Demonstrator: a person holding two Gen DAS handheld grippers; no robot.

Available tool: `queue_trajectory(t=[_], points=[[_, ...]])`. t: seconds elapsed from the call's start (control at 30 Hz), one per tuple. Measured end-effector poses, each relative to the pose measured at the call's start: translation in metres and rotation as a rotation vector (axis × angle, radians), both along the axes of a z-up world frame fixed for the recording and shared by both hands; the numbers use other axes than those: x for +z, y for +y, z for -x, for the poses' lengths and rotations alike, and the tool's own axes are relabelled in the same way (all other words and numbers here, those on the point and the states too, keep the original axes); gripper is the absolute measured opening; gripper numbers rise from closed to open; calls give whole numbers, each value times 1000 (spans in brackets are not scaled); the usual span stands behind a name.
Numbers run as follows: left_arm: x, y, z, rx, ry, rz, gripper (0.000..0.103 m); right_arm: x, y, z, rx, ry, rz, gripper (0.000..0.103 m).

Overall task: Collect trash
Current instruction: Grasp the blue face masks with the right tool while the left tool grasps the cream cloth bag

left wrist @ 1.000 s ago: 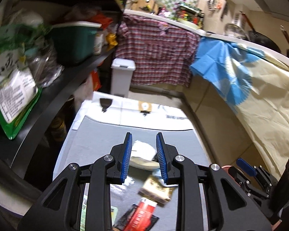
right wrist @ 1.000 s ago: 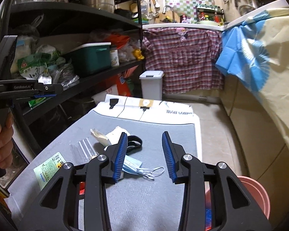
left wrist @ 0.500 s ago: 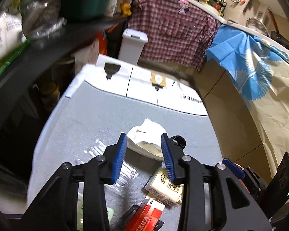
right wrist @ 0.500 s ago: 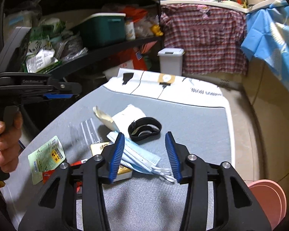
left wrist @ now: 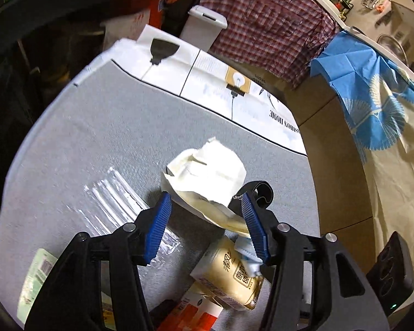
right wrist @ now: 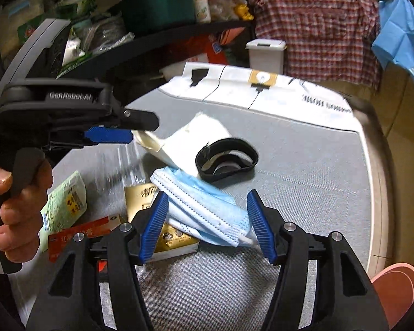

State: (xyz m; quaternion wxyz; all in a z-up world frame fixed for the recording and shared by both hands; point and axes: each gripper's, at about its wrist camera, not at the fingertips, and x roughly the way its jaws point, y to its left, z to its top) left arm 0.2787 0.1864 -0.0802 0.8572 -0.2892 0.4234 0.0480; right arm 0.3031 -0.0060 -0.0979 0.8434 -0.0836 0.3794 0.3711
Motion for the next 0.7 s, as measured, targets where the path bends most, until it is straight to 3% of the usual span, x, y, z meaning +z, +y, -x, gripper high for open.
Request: queue_trajectory(t=[0.1, 0.2, 0.37, 0.43, 0.53, 0.7], points=[[-3, -1, 1, -4, 1, 13, 51, -6, 5, 3, 20, 5, 36, 60], [-3, -2, 1, -15, 1, 8, 34, -8, 6, 4, 24, 4, 49, 57], [5, -2, 5, -15, -20, -9, 18, -9, 8, 6, 36, -12, 66, 36], [10, -1, 8, -13, -34, -24, 11, -8, 8, 9, 51, -21, 75, 22], [17, 0, 11, -11, -51, -38, 9, -4, 8, 15, 70, -49, 89, 10], [28, -1, 18, -24, -80, -89, 6, 9, 4, 21, 68, -78, 70, 5]])
